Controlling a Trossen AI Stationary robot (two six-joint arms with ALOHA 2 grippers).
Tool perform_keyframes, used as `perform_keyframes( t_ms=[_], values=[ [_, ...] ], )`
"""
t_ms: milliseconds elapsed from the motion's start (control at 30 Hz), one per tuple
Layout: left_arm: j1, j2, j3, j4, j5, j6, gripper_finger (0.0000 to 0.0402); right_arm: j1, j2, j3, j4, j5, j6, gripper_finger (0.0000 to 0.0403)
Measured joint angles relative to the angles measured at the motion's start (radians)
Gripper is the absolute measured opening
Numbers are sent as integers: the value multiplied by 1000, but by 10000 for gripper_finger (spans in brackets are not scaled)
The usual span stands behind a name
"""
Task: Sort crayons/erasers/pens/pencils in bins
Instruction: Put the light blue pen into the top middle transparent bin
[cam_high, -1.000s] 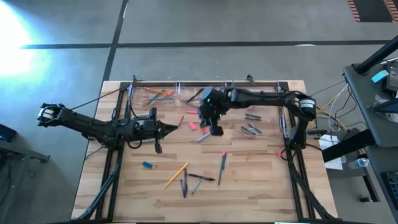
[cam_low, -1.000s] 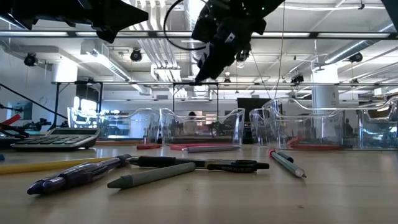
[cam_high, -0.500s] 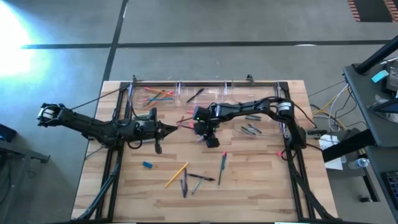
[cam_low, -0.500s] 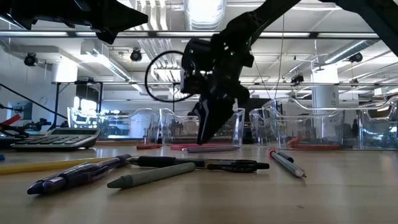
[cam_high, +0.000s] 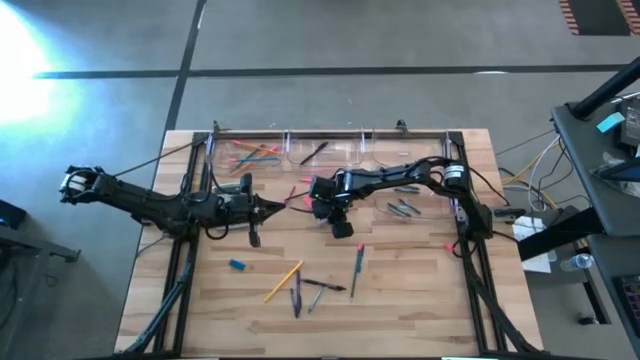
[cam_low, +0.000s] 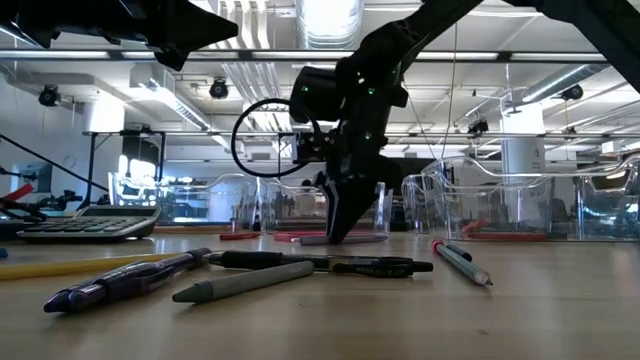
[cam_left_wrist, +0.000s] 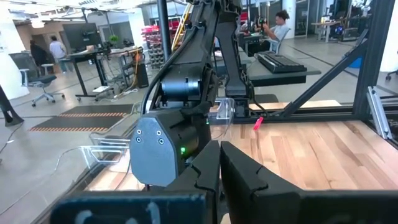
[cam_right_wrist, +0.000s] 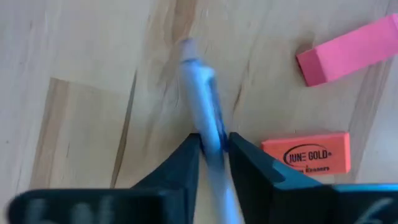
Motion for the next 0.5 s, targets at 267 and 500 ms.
perform_keyframes(
  t_ms=[267,500],
  values=[
    [0,0,0,5,0,-1,0,27,-36,-4,-39,31,9,25],
    [0,0,0,5,0,-1,0,29,-175,-17,-74,22,35,25]
  ],
)
